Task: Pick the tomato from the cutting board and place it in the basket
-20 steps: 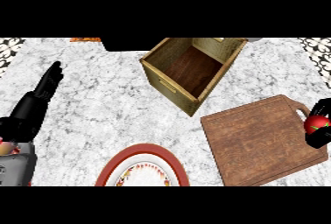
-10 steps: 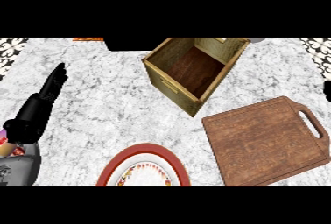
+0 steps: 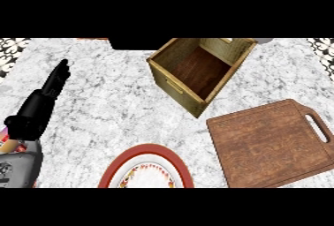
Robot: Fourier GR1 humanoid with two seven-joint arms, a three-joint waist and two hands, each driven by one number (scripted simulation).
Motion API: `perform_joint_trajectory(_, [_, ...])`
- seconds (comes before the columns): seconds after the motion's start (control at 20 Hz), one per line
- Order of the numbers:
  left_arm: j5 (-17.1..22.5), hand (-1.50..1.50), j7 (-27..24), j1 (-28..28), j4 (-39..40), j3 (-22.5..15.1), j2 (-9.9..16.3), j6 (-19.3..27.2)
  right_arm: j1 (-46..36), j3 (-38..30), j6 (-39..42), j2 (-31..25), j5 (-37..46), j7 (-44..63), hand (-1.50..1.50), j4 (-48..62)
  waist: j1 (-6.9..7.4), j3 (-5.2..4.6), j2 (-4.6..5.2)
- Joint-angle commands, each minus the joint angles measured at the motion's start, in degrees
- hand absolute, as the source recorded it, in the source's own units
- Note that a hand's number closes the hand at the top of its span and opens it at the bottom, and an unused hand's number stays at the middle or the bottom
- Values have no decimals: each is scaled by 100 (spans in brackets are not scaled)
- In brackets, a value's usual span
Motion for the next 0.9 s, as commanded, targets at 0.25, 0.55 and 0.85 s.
perform_joint_trajectory(0.25, [-7,0,-38,-377,341,160,53,-8,-2384,566,113,405,-87,768,150,1966,21,0,33])
perform_joint_trajectory(0.55, [-211,0,-258,-222,441,-85,-200,116,-3352,626,-567,891,358,709,150,3665,75,-1,54])
perform_joint_trajectory(0.85, [-141,0,-128,-177,198,-27,-33,-76,-3823,517,-675,1128,400,518,150,5132,113,0,63])
